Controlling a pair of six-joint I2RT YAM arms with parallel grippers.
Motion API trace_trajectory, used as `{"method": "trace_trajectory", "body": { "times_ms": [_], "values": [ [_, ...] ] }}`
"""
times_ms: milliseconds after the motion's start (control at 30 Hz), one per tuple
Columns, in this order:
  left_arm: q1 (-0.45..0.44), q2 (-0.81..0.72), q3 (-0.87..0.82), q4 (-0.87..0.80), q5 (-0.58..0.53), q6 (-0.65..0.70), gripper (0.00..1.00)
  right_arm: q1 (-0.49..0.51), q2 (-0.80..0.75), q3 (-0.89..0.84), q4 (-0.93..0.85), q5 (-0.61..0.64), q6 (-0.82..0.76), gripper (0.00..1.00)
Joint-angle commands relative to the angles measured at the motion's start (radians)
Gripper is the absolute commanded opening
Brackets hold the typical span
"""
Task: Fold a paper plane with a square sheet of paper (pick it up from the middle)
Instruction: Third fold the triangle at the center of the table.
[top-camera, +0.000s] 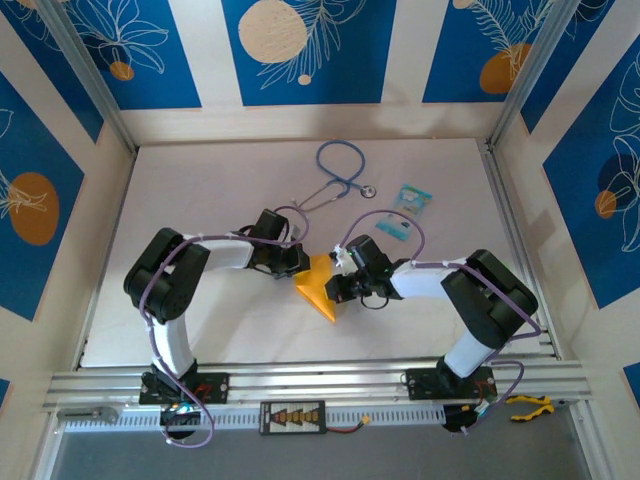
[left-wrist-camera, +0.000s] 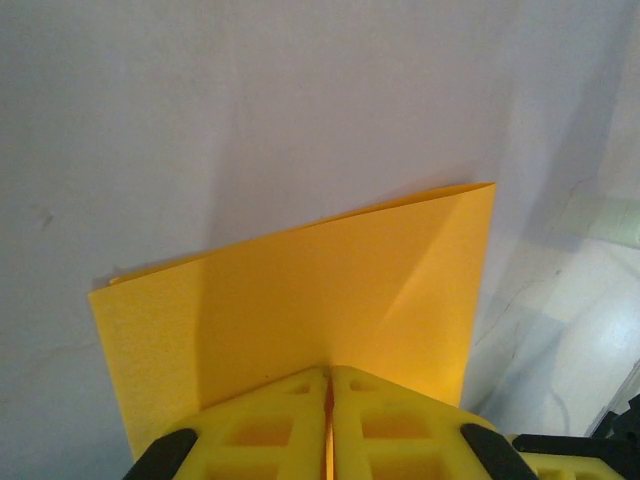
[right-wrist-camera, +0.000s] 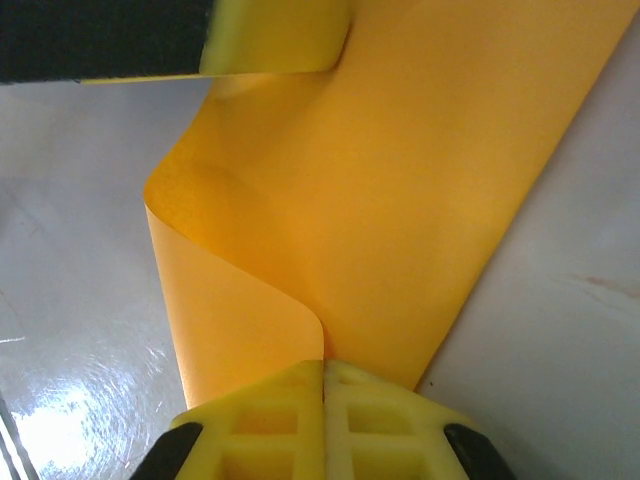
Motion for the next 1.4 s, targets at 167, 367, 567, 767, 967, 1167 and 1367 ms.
{"method": "trace_trajectory", "body": {
  "times_ms": [167,367,567,767,967,1167,1367],
  "values": [
    [0.003,0.000,-0.032,-0.035,-0.034,-0.010,0.10,0.010,0.016,0.016,-0.023,0.009,0.000,0.00],
    [0.002,-0.001,-0.032,-0.032,-0.034,-0.012,0.10,0.017,0.021,0.016,-0.028,0.016,0.000,0.00],
    [0.002,-0.003,-0.032,-0.032,-0.035,-0.012,0.10,0.020,0.027,0.016,-0.036,0.021,0.000,0.00],
    [0.003,-0.015,-0.018,-0.037,-0.036,-0.007,0.12,0.026,0.026,0.014,-0.040,0.033,0.000,0.00],
    [0.002,-0.109,0.002,-0.049,-0.052,0.026,0.28,0.029,0.026,0.015,-0.045,0.038,-0.002,0.00],
    [0.001,-0.206,-0.038,-0.048,-0.057,0.003,0.27,0.031,0.028,0.017,-0.048,0.045,0.000,0.00],
    [-0.012,-0.346,-0.205,0.098,-0.015,-0.137,0.06,0.029,0.028,0.016,-0.050,0.059,0.007,0.00]
  ]
}}
